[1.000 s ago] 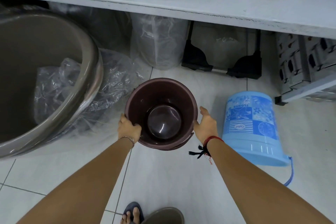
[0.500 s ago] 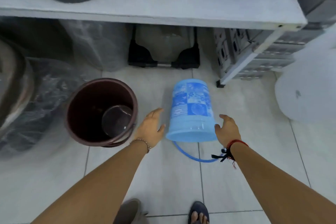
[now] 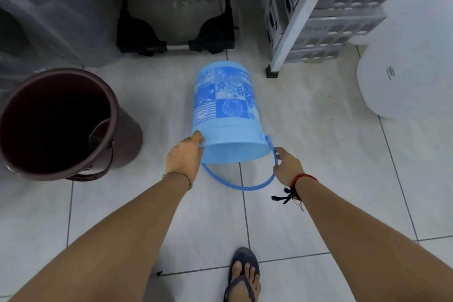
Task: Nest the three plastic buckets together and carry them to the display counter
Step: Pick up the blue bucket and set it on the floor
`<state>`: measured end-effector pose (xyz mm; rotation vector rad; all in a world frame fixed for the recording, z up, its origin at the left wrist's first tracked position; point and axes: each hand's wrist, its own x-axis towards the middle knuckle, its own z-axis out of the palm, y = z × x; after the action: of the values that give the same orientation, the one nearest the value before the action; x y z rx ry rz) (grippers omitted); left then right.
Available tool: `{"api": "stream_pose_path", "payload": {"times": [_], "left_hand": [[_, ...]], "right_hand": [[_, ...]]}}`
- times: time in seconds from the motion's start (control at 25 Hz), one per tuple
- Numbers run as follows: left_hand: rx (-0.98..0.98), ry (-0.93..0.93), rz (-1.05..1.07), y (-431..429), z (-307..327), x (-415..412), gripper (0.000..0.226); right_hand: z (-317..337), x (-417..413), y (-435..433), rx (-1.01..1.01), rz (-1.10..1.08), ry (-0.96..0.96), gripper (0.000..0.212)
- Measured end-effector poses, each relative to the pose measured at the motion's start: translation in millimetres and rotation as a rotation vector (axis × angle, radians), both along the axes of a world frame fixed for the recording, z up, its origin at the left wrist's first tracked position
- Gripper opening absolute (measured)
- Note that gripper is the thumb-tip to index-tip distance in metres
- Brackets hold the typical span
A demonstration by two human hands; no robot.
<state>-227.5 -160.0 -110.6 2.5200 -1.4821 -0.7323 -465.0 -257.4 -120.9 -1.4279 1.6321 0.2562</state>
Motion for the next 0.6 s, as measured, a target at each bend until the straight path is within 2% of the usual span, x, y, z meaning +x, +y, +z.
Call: {"api": "stream_pose_path", "payload": {"times": [0.12, 0.2, 0.28, 0.36, 0.44, 0.52, 0.6], "left_hand": [[-0.016, -0.047, -0.069, -9, 14, 1, 0.024], [-0.09, -0.001, -0.001, -24, 27, 1, 0.025], [-0.147, 0.085, 0.089, -42, 42, -2, 0.025], [-0.16, 0.214, 0.199, -63, 55, -8, 0.025], [-0.152, 0.409, 0.361, -85, 64, -17, 0.026], [-0.11, 0.648, 0.573, -102, 65, -29, 0.026], [-0.073, 0.791, 0.733, -110, 59, -41, 0.026]], "right_hand": [[2, -7, -3, -0.063, -0.113, -0.099, 0.048], [19, -13, -11, -0.198, -0.287, -0.19, 0.046], [40, -20, -23, -0.325, -0.436, -0.228, 0.053], [57, -31, -38, -0.337, -0.509, -0.212, 0.06], [67, -39, -55, -0.245, -0.56, -0.236, 0.06], [68, -41, -70, -0.142, -0.65, -0.322, 0.049], [67, -39, -79, -0.151, -0.735, -0.4, 0.037]]}}
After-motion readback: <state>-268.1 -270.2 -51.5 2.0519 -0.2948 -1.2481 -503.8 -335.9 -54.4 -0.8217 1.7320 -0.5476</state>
